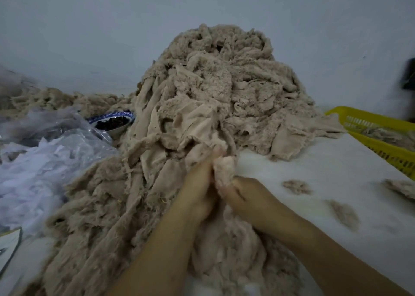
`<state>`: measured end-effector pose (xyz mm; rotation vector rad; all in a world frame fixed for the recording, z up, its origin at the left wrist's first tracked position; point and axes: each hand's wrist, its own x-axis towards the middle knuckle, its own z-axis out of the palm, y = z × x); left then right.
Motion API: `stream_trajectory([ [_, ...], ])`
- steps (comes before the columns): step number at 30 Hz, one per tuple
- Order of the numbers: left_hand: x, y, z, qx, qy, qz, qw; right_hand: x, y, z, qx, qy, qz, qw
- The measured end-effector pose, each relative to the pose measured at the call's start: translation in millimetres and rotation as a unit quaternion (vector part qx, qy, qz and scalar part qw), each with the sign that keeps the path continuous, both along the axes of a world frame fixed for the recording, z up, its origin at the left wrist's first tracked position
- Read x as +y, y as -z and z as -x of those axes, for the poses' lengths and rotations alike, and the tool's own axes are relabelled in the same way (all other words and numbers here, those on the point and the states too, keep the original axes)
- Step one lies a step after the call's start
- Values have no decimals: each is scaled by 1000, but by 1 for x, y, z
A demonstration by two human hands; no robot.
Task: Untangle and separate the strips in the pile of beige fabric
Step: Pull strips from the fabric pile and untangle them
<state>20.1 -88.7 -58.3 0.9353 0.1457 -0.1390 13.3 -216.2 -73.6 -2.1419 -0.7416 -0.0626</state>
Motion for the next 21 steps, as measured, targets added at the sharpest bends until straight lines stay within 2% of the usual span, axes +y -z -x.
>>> stream_trajectory([
  [2,7,-5,-9,14,-15,88,996,-2,2,1,-23,-32,52,998],
  [3,10,-8,-15,27,-38,77,996,-4,3,1,-31,-36,74,996],
  [4,12,-10,-20,45,-67,22,997,-6,5,0,-36,-35,91,995],
  [5,16,-10,-23,58,-88,-77,991,-8,6,-2,-40,-29,104,993],
  [6,20,-11,-27,61,-99,-212,970,-9,7,-3,-42,-20,118,992],
  [8,34,-16,-30,32,-81,-452,888,-10,11,-3,-47,-5,142,989],
  [9,40,-19,-30,15,-76,-519,851,-10,12,-4,-48,0,148,988],
  [10,45,-24,-29,-3,-92,-559,824,-10,13,-4,-50,3,150,987],
  [13,48,-32,-37,-100,-285,-630,716,-8,15,-5,-55,-2,160,986],
  [14,46,-36,-41,-127,-332,-628,692,-7,14,-5,-59,-4,166,984],
  [15,45,-38,-49,-138,-344,-626,686,-6,14,-5,-65,-4,172,983],
  [17,46,-39,-67,-80,-260,-670,691,-5,15,-5,-78,-1,180,981],
  [19,49,-37,-74,-18,-142,-666,732,-6,15,-5,-81,3,191,978],
  [20,50,-37,-74,-28,-123,-648,752,-7,16,-6,-78,2,190,979],
  [21,48,-37,-69,-72,-138,-630,761,-9,18,-6,-70,3,185,980],
])
